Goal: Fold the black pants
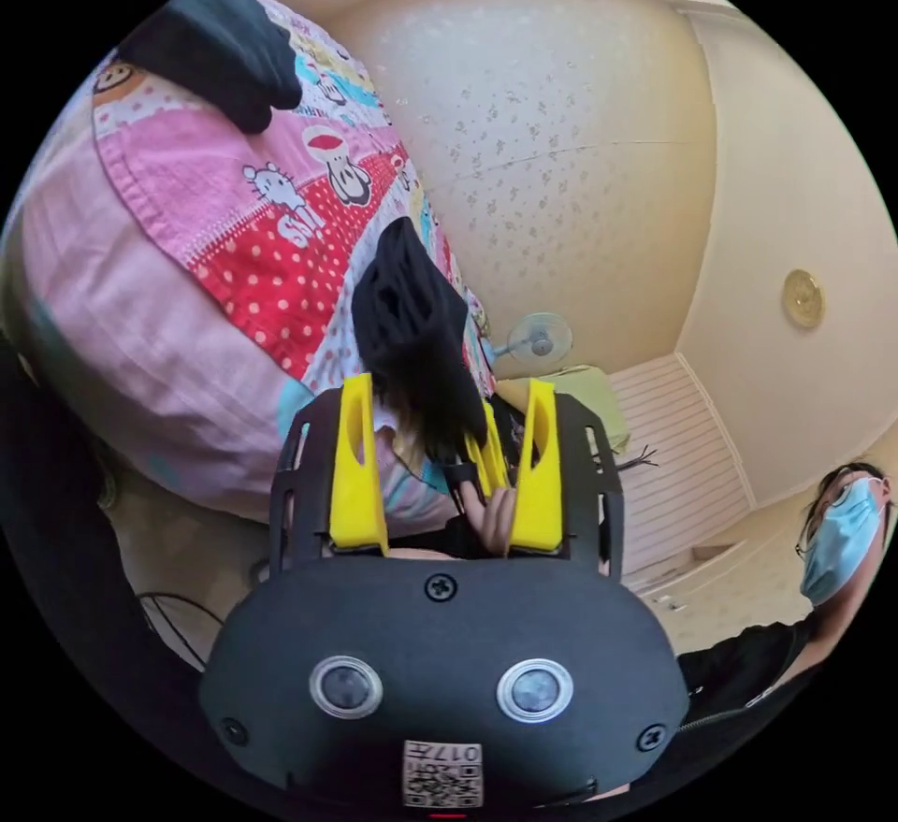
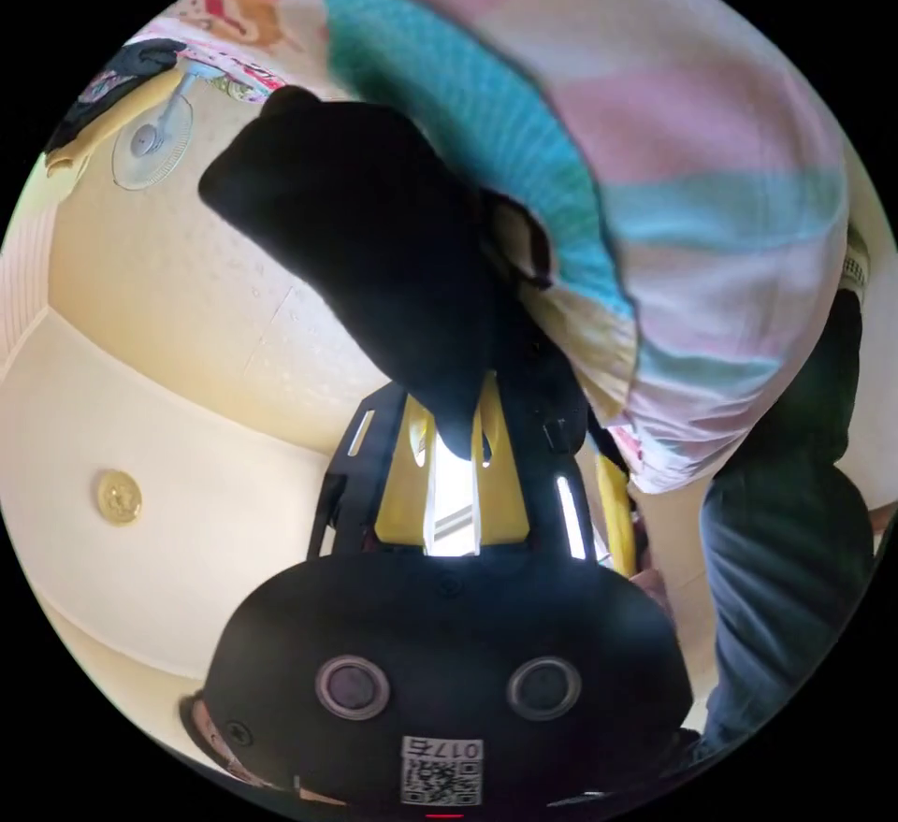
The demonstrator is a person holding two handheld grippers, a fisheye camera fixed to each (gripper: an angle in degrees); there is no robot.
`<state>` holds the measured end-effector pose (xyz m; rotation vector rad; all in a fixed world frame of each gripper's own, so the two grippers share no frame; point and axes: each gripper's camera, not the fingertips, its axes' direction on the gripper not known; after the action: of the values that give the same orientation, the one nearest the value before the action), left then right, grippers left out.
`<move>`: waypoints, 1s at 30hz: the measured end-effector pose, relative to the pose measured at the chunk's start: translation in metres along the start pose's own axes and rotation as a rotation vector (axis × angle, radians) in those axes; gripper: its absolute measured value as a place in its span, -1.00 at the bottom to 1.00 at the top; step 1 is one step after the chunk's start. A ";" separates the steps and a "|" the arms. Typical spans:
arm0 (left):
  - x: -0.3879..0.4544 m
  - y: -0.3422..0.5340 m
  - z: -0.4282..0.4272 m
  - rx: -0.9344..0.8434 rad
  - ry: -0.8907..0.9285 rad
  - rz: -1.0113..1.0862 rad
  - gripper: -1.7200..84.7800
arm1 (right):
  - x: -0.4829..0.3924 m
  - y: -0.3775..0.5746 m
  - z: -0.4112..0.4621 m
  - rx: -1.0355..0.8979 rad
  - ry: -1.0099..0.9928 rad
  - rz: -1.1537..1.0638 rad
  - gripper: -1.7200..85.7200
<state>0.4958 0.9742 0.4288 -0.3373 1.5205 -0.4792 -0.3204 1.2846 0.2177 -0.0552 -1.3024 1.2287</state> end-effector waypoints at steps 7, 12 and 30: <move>-0.019 -0.041 0.053 0.010 0.132 -0.116 -0.43 | -0.033 0.006 0.006 -0.042 0.118 -0.132 -0.83; -0.045 -0.077 0.092 0.009 0.242 -0.268 -0.53 | -0.035 0.000 -0.011 -0.061 0.169 -0.183 -0.84; -0.014 -0.171 0.098 -0.080 0.159 -0.278 -0.81 | -0.035 -0.039 -0.059 0.102 0.081 -0.245 -0.59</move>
<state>0.5780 0.8252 0.5296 -0.5895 1.6586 -0.6781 -0.2447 1.2779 0.1980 0.1235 -1.1382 1.0695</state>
